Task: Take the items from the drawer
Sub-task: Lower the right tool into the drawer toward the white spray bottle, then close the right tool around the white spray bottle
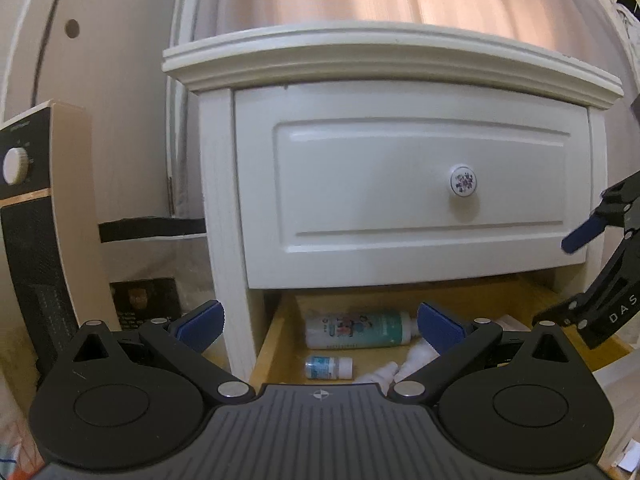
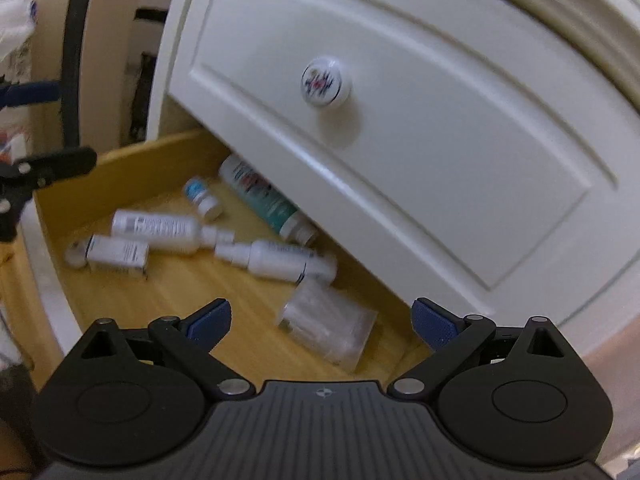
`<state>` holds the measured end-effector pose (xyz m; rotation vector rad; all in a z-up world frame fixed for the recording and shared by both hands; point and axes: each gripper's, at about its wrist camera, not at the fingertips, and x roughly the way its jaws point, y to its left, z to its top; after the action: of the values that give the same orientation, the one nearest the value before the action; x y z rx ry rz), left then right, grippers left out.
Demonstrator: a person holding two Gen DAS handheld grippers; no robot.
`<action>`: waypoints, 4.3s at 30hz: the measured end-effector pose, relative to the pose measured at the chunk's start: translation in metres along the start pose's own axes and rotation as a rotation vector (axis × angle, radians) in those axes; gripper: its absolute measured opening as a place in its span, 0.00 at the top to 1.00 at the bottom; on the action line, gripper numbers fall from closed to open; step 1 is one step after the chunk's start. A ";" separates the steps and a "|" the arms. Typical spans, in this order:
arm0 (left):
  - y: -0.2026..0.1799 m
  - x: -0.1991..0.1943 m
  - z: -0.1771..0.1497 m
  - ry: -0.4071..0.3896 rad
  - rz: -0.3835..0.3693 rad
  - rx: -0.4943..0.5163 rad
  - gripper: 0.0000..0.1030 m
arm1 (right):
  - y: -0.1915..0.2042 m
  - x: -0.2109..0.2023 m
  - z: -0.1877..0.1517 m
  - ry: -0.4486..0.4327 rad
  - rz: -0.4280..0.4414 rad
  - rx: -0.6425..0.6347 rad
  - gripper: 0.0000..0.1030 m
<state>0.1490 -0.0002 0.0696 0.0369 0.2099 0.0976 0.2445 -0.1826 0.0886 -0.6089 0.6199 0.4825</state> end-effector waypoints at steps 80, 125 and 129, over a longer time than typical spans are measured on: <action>0.094 0.010 -0.016 0.023 -0.068 -0.292 0.00 | 0.068 0.085 0.047 0.189 0.254 -0.415 0.19; 0.075 0.006 -0.025 0.028 -0.122 -0.215 0.00 | 0.074 0.113 0.028 0.357 0.333 -0.400 0.60; 0.076 0.002 -0.026 0.021 -0.111 -0.203 0.00 | 0.075 0.112 0.029 0.361 0.332 -0.400 0.60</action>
<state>0.1389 0.0764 0.0474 -0.1779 0.2213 0.0085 0.2921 -0.0839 0.0058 -0.9913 0.9869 0.8287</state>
